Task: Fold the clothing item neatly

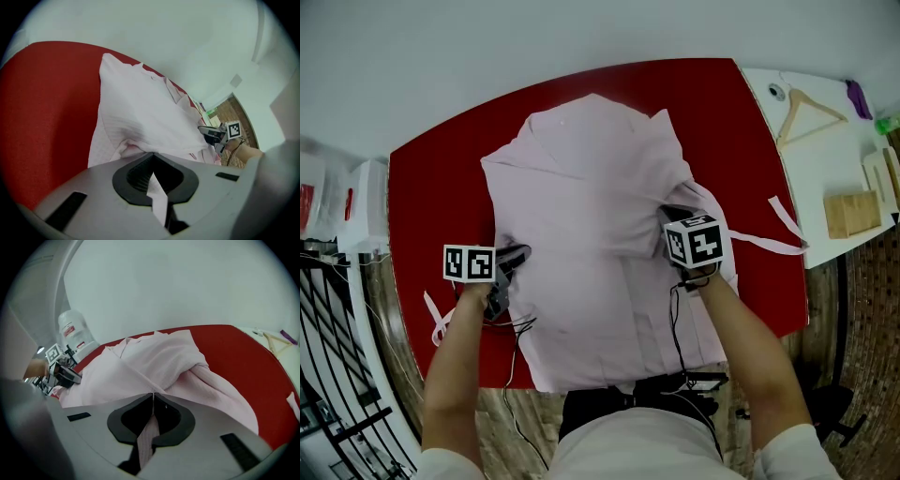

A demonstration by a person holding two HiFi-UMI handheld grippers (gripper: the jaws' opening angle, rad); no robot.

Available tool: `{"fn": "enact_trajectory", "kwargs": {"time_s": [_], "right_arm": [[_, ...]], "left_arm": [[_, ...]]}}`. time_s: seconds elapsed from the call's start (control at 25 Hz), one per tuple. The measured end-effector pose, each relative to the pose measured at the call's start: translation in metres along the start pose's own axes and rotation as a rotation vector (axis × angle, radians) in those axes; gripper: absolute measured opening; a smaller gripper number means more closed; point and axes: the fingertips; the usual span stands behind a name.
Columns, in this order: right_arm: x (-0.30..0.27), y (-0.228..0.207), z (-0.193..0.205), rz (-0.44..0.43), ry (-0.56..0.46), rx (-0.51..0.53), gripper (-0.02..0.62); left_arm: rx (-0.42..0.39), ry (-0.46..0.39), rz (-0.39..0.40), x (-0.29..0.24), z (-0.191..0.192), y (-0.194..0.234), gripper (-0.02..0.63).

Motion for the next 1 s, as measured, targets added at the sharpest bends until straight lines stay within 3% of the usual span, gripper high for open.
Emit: {"fn": "enact_trajectory", "kwargs": {"time_s": [0.24, 0.72, 1.0], "right_arm": [[0.018, -0.002, -0.012, 0.019, -0.074, 0.059, 0.026], [0.054, 0.024, -0.036, -0.067, -0.195, 0.184, 0.027], [0.058, 0.070, -0.030, -0.091, -0.193, 0.201, 0.027]], "left_arm": [[-0.029, -0.078, 0.007, 0.015, 0.000, -0.015, 0.008], [0.027, -0.446, 0.015, 0.087, 0.005, -0.057, 0.006], [0.069, -0.520, -0.023, 0.124, 0.041, -0.043, 0.006]]}}
Point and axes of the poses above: the fingertips, and each gripper's own axes: x backward along the fingers, y to its left, z out of its underside, and after that the axes turned 4 degrees about -y, right-handed
